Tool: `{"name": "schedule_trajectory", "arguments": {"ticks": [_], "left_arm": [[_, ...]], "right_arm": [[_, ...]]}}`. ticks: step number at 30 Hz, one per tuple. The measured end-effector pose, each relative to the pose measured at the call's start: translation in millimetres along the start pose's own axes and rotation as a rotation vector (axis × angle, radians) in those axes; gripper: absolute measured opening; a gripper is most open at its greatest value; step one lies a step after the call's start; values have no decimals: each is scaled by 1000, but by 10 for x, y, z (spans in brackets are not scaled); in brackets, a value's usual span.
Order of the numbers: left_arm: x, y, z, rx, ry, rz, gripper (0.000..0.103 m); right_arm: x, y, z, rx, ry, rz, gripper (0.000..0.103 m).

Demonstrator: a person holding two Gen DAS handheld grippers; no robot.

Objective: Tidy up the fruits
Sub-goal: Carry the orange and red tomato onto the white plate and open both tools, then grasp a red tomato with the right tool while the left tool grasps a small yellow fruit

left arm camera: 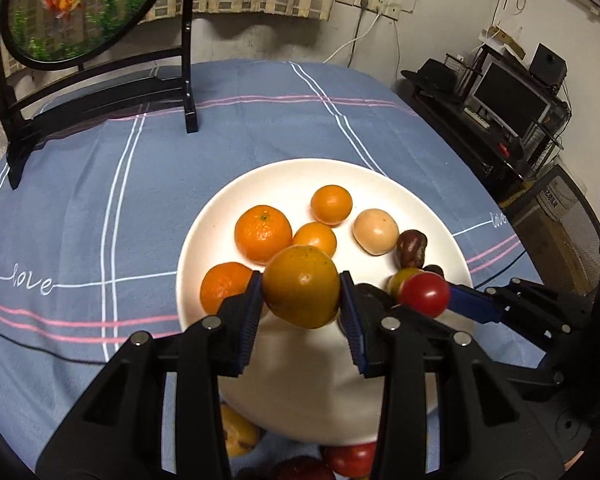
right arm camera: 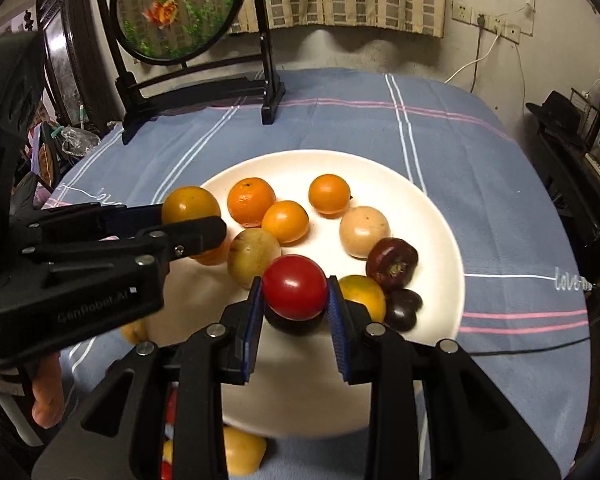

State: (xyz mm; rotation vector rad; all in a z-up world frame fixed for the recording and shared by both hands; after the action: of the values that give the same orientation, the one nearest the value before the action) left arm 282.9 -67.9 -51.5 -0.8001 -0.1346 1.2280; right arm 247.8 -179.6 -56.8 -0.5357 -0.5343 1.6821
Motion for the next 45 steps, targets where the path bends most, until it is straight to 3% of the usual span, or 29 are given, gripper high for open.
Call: {"name": "schedule_trajectory", "arguments": {"ticks": [5,6,7,8,9,12,15,21,28,39,45], "left_arm": [[75,-58,-120,20,9,23,39],[93,-70,-123,21,17,34,41],[110,-85,-79,7,23,42,44],[116,-89,-25,-7,23,43,57],[114,-90,42,-22,20,41,68],[118,-66,347,-77,17,39,70],[92,105,759,-129,17,34,76],[-2,710,1284,-203,-62,3,83],[-60,1399,1472,-174,-93,-11,83],[205,1616,1633,-167,-128,73,83],[303,1682,1685,-172,-125,98,83]], "right_arm": [[-21,-29,-130,9,13,-3,32],[-21,-40,-136,4,17,-1,35],[-23,-47,-119,-8,30,-1,54],[-33,-54,-86,-23,54,0,63],[-38,-61,-41,-40,77,5,67],[-95,-75,127,-66,102,5,67],[-194,35,403,-71,96,-34,70],[-131,612,958,-113,65,-70,90],[187,1150,1141,-56,31,-21,90],[537,1379,1102,-1,-45,30,90],[743,1419,841,66,-85,44,90]]}}
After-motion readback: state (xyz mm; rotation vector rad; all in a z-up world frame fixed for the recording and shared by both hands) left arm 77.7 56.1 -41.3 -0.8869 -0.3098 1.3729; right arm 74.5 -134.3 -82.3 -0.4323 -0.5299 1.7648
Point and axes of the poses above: each gripper's, at about its wrist camera, not at the fingertips, and z roughly against the way its jaws point, x to its left, y to its underside, the point moved 1 cm from there along -z, roughly the way its jaws point, and after that the axes turned 11 degrees about y, right-handed, at the moved point
